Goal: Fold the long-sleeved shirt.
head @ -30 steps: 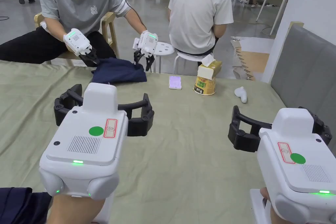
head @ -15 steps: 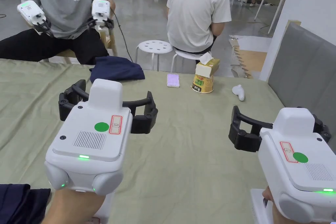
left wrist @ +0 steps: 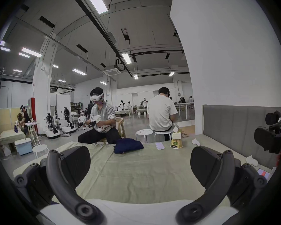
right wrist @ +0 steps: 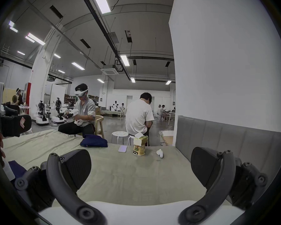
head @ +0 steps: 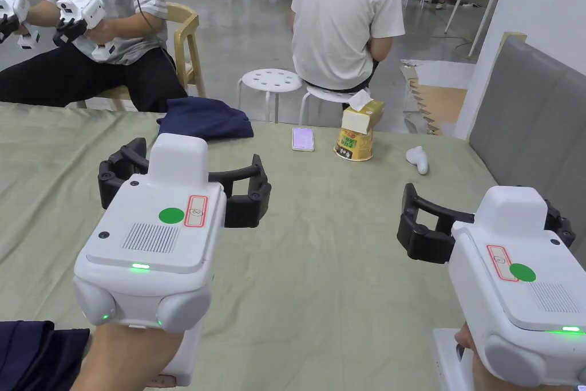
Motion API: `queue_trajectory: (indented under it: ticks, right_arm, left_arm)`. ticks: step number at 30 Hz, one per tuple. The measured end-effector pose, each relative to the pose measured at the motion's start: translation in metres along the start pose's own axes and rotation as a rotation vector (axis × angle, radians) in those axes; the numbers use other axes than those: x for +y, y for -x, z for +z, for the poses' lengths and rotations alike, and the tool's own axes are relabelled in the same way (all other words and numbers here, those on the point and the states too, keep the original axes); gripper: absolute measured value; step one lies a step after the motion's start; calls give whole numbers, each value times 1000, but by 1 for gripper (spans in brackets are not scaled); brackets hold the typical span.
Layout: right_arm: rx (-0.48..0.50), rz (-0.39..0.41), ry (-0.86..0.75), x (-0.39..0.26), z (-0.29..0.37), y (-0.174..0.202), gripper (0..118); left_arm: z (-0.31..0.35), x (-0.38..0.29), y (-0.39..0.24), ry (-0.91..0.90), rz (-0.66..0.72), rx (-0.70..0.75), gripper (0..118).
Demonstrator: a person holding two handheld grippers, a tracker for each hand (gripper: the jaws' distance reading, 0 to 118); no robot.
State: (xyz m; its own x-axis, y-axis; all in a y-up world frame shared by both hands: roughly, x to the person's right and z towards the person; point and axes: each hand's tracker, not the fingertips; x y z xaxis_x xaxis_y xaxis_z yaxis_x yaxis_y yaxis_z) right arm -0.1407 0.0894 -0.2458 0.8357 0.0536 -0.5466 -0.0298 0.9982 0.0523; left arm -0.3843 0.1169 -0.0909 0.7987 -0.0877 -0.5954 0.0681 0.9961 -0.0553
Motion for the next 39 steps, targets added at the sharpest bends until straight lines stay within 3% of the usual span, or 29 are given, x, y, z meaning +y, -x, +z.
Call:
queue_trajectory:
  ticks: [17,20,26,36,39]
  right_arm:
    - [-3,4,23,-4,-4,-4,118]
    - [18,-25,38,-4,-5,-4,118]
    - [-9,0,33,-6,-4,-1,118]
    - [-9,15,28,-3,-4,1,118]
    - [-2,-66,36,0,-4,-3,118]
  left_arm:
    - [-3,-1,14,20,57,-26,111]
    - [-3,0,13,19,64,-37,111]
    - [-1,-1,8,12,2,-4,111]
    - [-1,2,12,40,44,-2,111]
    - [-6,8,8,102,110,134,111]
